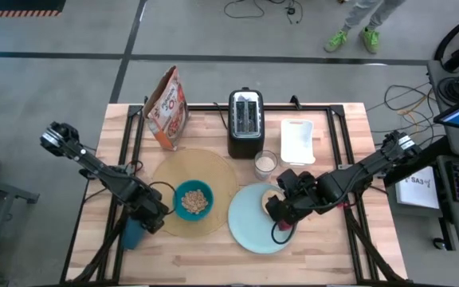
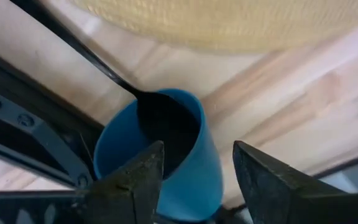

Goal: Arrange a breakfast setting
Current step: Adjust the blue cup

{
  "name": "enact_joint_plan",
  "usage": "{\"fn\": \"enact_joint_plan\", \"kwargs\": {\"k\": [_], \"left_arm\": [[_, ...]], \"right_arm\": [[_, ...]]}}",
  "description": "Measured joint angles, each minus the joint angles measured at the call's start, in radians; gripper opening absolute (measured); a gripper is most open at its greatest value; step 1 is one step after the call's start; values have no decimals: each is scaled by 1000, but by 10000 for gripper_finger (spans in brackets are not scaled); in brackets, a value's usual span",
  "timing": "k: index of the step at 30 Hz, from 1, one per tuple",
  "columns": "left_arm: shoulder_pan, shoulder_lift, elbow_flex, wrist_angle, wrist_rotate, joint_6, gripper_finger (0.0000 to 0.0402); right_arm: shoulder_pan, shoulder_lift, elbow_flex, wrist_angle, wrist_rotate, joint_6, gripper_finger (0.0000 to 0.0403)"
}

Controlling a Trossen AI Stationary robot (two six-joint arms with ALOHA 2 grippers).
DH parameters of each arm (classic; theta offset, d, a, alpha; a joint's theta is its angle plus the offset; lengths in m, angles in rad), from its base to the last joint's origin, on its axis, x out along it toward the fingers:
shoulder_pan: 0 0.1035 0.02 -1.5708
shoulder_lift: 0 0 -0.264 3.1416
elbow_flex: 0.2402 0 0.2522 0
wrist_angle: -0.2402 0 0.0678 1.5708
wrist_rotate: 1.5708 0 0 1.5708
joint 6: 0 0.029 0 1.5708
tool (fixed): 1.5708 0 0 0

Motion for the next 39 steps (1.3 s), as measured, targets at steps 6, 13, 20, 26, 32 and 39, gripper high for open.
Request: {"fn": "enact_joint_plan", "kwargs": {"k": [6, 13, 20, 26, 32, 39], "left_arm": [[0, 38, -1, 0, 87, 84, 157], [0, 88, -1, 1, 119, 161, 101], [0, 119, 0, 23, 139, 211, 40], [0, 88, 12, 14, 130, 179, 6], [-6, 66, 106, -106, 31, 120, 1], [-58, 66, 305, -350, -222, -42, 1]], "right_arm": [[0, 0, 0, 3, 20, 2, 306], [0, 0, 0, 4, 44, 7, 306], [0, 1, 0, 4, 50, 19, 306], [0, 1, 0, 4, 51, 20, 306], [0, 1, 0, 4, 51, 20, 306], [0, 1, 0, 4, 51, 20, 306]]}}
